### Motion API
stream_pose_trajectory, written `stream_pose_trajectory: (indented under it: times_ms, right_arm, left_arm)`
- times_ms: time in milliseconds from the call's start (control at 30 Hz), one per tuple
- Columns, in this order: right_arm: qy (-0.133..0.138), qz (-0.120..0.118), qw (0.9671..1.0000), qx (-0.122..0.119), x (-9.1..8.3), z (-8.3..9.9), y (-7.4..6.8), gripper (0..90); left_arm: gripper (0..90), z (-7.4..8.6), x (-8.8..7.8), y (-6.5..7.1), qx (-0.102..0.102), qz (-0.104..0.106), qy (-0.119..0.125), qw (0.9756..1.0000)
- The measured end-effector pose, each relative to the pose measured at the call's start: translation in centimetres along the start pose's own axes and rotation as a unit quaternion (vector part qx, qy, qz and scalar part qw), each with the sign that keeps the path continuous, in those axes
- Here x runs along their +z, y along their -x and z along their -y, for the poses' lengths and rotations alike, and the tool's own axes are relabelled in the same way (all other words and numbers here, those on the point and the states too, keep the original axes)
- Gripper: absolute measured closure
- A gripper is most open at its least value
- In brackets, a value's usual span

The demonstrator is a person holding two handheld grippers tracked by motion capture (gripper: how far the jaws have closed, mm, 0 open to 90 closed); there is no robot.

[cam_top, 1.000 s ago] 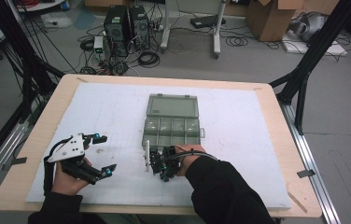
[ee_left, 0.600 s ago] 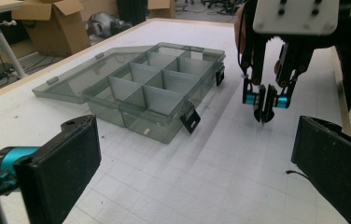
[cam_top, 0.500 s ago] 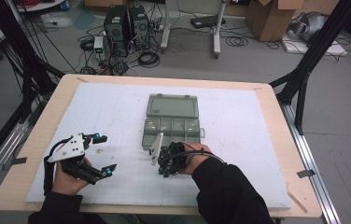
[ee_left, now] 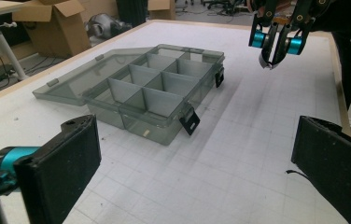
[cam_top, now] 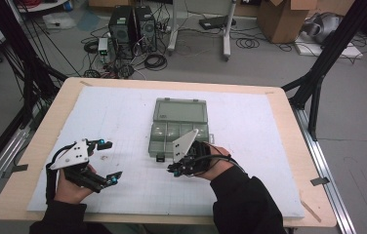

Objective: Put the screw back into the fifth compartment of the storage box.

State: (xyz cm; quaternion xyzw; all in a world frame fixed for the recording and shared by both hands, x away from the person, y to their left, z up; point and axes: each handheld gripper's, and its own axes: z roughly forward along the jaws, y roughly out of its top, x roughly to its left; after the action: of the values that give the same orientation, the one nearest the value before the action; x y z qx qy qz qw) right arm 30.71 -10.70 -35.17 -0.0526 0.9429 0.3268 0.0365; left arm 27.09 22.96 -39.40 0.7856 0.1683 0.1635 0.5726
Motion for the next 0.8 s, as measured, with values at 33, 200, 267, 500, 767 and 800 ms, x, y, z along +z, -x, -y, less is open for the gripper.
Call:
stream_pose_trajectory:
  times_ms: [33, 200, 267, 500, 767, 800]
  right_arm:
    - [0.002, 0.002, 1.0, -0.002, 0.0, -0.1, 0.1, 85.5]
    - [0.004, 0.01, 0.9999, -0.002, 0.0, -0.7, 0.8, 85.5]
    - [0.007, 0.014, 0.9999, 0.004, -0.1, -1.0, 1.2, 85.4]
    - [0.004, 0.021, 0.9996, 0.019, 0.4, -2.3, 3.8, 85.4]
    - [0.002, 0.026, 0.9985, 0.049, 1.6, -2.9, 6.7, 85.4]
    - [0.002, 0.027, 0.9983, 0.051, 1.8, -2.9, 7.0, 85.4]
  left_arm:
    - [1.7, 0.0, 0.0, 0.0, 0.001, 0.0, -0.001, 1.0]
    - [1.7, 0.0, 0.1, 0.0, 0.0, 0.002, -0.001, 1.0]
    - [1.7, 0.0, 0.1, 0.0, 0.0, 0.003, -0.001, 1.0]
    - [1.7, 0.0, 0.1, 0.0, -0.001, 0.002, -0.001, 1.0]
    - [1.8, 0.1, -0.1, -0.1, 0.0, 0.001, 0.001, 1.0]
    - [1.7, 0.1, -0.1, -0.1, -0.001, 0.001, 0.001, 1.0]
